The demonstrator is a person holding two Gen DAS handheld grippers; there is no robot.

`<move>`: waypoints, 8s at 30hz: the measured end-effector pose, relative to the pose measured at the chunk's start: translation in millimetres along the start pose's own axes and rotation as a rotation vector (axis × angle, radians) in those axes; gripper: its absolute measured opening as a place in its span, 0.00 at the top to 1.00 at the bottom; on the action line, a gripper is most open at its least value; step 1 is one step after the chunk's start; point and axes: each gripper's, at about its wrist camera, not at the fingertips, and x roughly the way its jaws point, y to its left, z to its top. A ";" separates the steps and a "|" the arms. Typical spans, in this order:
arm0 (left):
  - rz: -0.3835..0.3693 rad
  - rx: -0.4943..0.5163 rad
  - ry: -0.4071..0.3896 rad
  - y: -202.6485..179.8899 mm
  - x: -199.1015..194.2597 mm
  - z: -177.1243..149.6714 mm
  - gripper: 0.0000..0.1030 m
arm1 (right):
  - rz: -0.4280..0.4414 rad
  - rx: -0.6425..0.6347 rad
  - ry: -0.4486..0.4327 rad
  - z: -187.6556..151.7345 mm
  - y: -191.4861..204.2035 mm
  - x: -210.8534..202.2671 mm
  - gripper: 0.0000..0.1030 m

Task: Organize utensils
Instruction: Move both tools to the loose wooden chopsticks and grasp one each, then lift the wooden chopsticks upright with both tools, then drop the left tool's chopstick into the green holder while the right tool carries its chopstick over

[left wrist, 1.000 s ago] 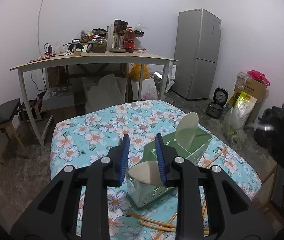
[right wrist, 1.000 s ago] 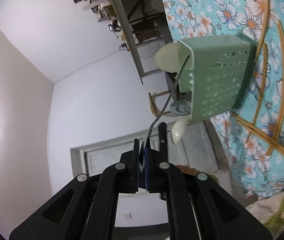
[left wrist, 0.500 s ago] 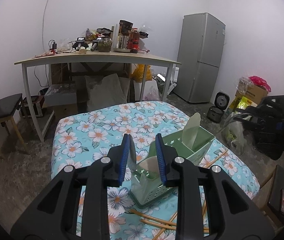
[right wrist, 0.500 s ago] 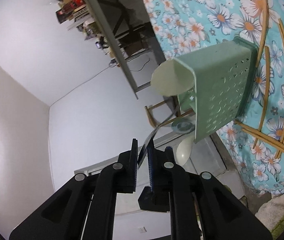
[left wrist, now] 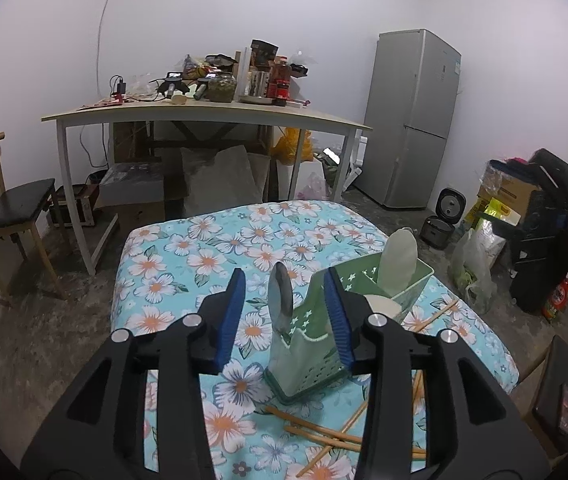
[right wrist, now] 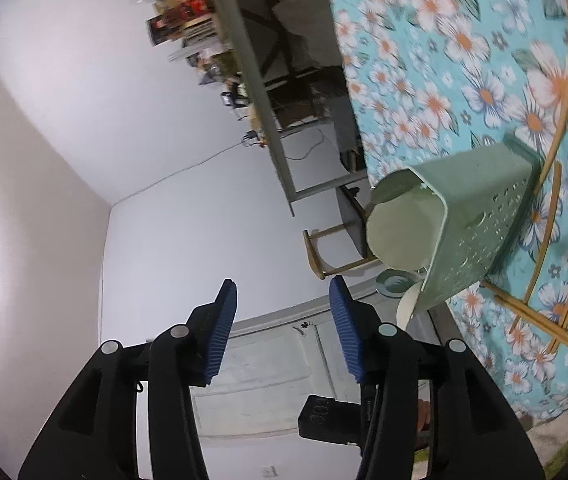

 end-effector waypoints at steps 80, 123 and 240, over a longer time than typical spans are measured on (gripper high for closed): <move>-0.117 -0.719 0.420 33.8 80.6 -156.2 0.85 | -0.612 -0.792 0.400 -118.7 -165.0 -17.6 0.90; -0.259 -0.717 0.318 56.4 64.7 -156.0 0.92 | -0.759 -0.877 0.320 -118.3 -136.8 12.0 0.90; -0.048 -0.176 -0.261 -28.5 18.9 58.1 0.67 | -0.576 -1.389 -0.165 -123.9 37.4 -26.0 0.93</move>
